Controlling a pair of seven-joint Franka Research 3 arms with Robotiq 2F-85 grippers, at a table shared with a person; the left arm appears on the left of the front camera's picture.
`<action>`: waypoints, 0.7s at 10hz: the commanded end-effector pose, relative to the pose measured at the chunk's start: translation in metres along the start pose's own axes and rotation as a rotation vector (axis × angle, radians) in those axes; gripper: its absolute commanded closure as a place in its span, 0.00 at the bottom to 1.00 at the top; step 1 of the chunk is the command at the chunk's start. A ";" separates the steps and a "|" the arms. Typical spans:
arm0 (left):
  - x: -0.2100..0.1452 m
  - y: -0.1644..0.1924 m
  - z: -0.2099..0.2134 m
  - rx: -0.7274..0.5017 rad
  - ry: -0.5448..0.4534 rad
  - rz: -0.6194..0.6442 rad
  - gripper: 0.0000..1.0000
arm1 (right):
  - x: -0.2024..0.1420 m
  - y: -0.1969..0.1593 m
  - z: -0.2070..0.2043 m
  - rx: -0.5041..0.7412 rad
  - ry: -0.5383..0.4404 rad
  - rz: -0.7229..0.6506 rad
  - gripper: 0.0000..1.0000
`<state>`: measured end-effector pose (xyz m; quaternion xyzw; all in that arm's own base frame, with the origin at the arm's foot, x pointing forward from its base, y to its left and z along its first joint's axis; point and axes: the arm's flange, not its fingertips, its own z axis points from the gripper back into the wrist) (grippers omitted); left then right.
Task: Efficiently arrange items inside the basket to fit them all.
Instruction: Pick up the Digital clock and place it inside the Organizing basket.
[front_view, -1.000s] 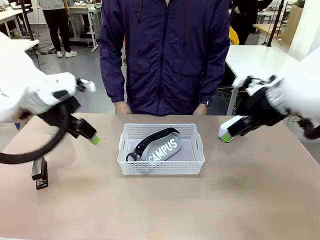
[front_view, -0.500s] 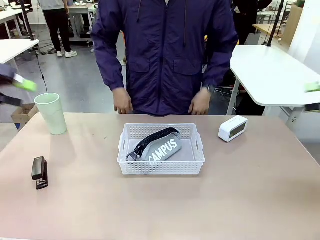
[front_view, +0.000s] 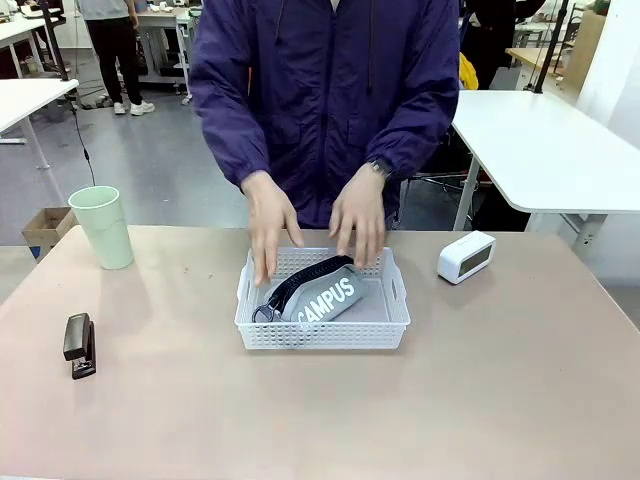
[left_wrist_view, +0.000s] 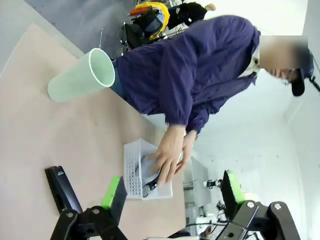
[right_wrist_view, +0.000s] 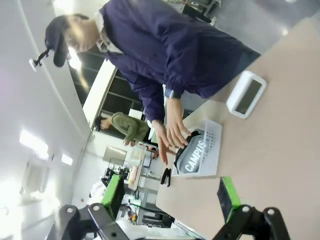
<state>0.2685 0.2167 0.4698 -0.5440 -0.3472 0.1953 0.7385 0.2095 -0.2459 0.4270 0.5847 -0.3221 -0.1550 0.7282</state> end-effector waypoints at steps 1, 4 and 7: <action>-0.035 0.013 -0.052 -0.044 0.075 -0.002 0.00 | -0.041 -0.032 -0.031 0.018 -0.013 -0.037 0.00; -0.002 0.016 -0.040 -0.031 0.046 0.028 0.00 | -0.007 -0.040 0.005 -0.002 -0.021 -0.068 0.00; -0.002 0.016 -0.040 -0.031 0.046 0.028 0.00 | -0.007 -0.040 0.005 -0.002 -0.021 -0.068 0.00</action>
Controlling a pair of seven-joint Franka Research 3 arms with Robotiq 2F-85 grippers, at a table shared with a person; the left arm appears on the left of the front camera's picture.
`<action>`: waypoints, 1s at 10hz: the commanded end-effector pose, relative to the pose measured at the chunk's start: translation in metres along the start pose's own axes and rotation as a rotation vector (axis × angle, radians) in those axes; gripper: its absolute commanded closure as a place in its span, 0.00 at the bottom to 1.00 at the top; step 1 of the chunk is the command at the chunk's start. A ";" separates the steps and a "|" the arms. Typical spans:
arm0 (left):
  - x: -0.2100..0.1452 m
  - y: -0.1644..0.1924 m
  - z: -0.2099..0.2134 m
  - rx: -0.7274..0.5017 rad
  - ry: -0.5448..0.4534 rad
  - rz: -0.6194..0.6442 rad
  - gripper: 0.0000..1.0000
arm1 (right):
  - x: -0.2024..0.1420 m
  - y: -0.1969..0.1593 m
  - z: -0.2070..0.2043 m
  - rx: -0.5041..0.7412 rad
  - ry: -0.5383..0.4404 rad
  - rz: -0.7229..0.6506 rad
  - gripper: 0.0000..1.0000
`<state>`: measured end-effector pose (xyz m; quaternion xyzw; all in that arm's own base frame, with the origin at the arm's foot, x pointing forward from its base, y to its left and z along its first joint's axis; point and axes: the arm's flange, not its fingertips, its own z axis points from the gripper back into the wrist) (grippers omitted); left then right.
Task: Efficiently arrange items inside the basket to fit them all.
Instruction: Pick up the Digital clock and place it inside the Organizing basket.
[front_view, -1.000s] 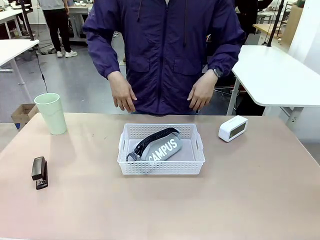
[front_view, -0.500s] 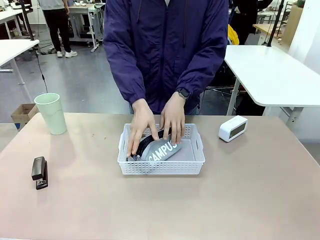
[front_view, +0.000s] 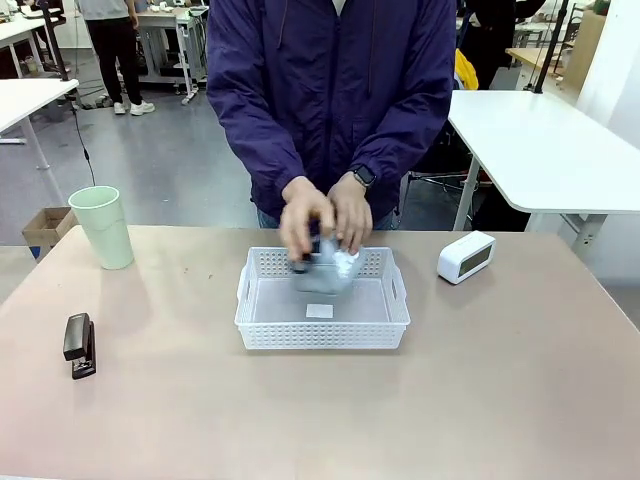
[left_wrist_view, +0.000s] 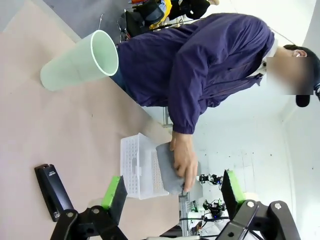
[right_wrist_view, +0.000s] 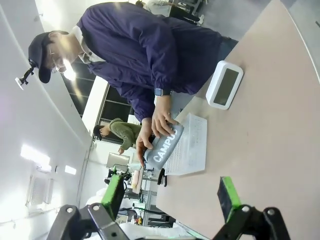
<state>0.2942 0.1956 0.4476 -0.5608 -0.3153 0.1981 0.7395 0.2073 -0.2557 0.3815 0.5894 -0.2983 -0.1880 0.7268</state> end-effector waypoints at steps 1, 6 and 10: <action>0.002 0.000 -0.003 -0.022 -0.005 -0.022 0.00 | 0.002 0.006 0.001 0.019 -0.017 0.011 0.00; 0.002 0.000 -0.003 -0.022 -0.005 -0.022 0.00 | -0.005 0.032 -0.029 -0.192 0.028 0.112 0.00; 0.002 0.000 -0.003 -0.022 -0.005 -0.022 0.00 | 0.025 0.102 -0.157 -0.602 0.268 0.222 0.00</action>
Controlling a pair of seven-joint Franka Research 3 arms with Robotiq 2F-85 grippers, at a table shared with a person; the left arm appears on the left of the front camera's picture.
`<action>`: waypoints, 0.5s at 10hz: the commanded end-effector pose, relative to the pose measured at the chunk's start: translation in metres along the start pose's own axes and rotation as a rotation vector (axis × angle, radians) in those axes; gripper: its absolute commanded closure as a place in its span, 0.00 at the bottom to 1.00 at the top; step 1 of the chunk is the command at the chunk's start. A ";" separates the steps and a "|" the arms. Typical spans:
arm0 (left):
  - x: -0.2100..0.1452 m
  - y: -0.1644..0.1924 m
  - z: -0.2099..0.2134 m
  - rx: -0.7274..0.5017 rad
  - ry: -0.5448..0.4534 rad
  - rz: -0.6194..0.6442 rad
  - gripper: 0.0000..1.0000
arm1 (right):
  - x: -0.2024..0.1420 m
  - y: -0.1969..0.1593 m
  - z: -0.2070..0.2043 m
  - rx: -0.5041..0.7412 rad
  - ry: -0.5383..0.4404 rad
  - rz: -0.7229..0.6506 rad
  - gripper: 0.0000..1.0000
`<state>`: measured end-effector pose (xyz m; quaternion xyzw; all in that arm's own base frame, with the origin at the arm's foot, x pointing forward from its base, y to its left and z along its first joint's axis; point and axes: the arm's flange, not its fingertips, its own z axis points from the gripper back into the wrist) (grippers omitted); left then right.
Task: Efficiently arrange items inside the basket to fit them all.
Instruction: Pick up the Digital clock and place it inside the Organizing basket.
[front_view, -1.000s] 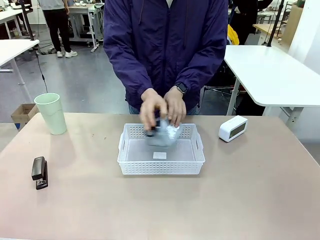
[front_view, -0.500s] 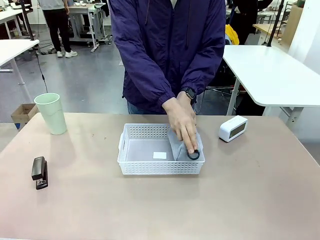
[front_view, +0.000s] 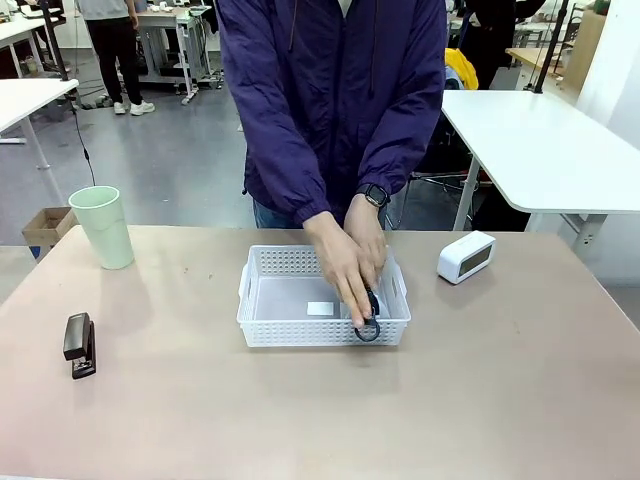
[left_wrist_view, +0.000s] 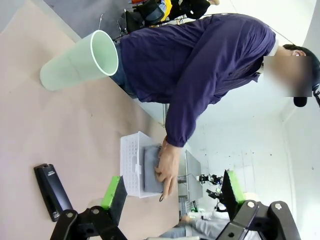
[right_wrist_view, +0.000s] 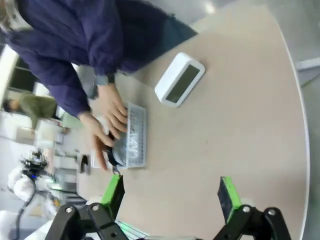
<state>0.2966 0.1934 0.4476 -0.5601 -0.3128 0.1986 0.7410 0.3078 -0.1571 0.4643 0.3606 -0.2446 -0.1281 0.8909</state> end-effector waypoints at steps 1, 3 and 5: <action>0.001 0.000 0.000 -0.026 -0.008 -0.025 0.00 | 0.015 0.047 -0.045 -0.120 0.164 0.086 0.00; 0.001 0.000 0.000 -0.026 -0.008 -0.025 0.00 | 0.042 0.099 -0.104 -0.251 0.243 0.215 0.00; 0.001 0.000 0.000 -0.026 -0.008 -0.025 0.00 | 0.064 0.132 -0.157 -0.405 0.267 0.340 0.00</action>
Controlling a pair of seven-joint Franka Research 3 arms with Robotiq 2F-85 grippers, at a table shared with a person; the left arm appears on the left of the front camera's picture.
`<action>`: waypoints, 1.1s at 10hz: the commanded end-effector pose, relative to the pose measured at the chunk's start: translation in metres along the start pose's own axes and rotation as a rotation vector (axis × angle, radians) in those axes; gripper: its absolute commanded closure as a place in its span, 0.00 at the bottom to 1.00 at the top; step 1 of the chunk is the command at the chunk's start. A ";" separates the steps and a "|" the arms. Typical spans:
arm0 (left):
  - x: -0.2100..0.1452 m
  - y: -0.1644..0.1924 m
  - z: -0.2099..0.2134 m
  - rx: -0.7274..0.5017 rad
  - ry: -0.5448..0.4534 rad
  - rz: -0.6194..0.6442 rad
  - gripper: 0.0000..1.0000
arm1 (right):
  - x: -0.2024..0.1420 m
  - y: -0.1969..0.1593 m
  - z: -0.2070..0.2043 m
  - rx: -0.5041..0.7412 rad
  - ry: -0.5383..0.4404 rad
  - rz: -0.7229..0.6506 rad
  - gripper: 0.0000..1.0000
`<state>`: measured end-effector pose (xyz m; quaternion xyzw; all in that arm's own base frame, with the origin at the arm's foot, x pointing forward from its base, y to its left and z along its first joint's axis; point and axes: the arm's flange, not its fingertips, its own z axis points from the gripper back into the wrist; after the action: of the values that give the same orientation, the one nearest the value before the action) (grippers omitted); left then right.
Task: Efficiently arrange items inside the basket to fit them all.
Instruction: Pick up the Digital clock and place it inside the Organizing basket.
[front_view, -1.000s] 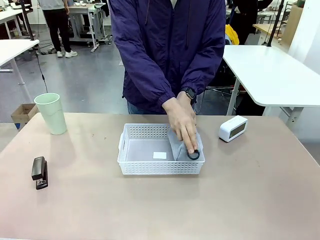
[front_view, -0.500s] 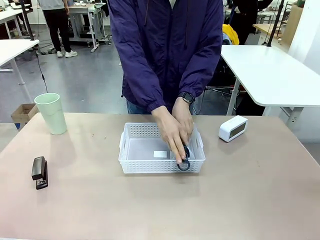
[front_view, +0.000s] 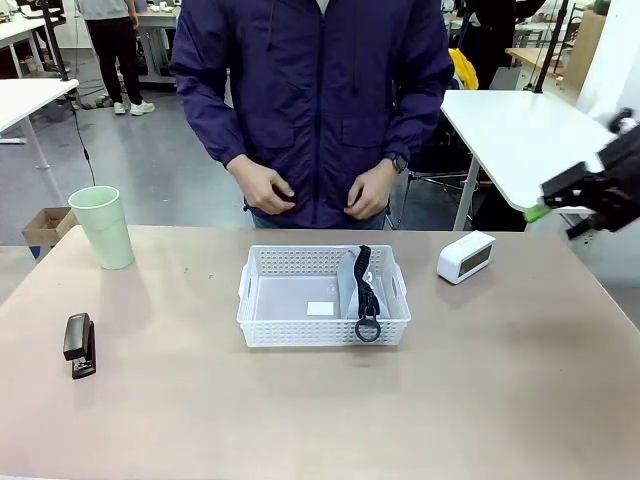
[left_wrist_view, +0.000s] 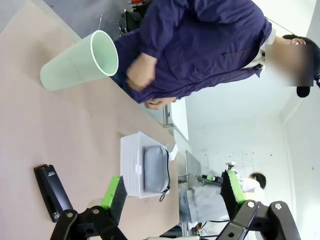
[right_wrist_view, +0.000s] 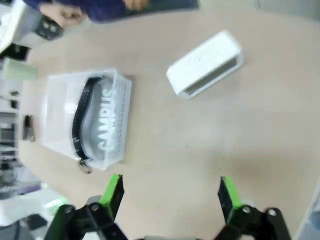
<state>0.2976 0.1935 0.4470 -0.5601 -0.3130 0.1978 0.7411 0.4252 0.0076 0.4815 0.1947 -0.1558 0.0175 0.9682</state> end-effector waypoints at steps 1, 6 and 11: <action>0.001 -0.001 0.001 -0.025 -0.009 -0.023 0.00 | 0.045 0.006 -0.024 -0.174 0.026 0.086 0.00; 0.001 -0.001 0.001 -0.025 -0.009 -0.023 0.00 | 0.084 0.007 -0.110 -0.293 -0.099 0.237 0.00; 0.001 -0.001 0.001 -0.025 -0.009 -0.023 0.00 | 0.081 -0.005 -0.142 -0.261 -0.087 0.302 0.00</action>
<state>0.2976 0.1940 0.4472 -0.5605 -0.3134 0.1972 0.7408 0.5499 0.0658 0.3789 0.0356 -0.2353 0.1204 0.9638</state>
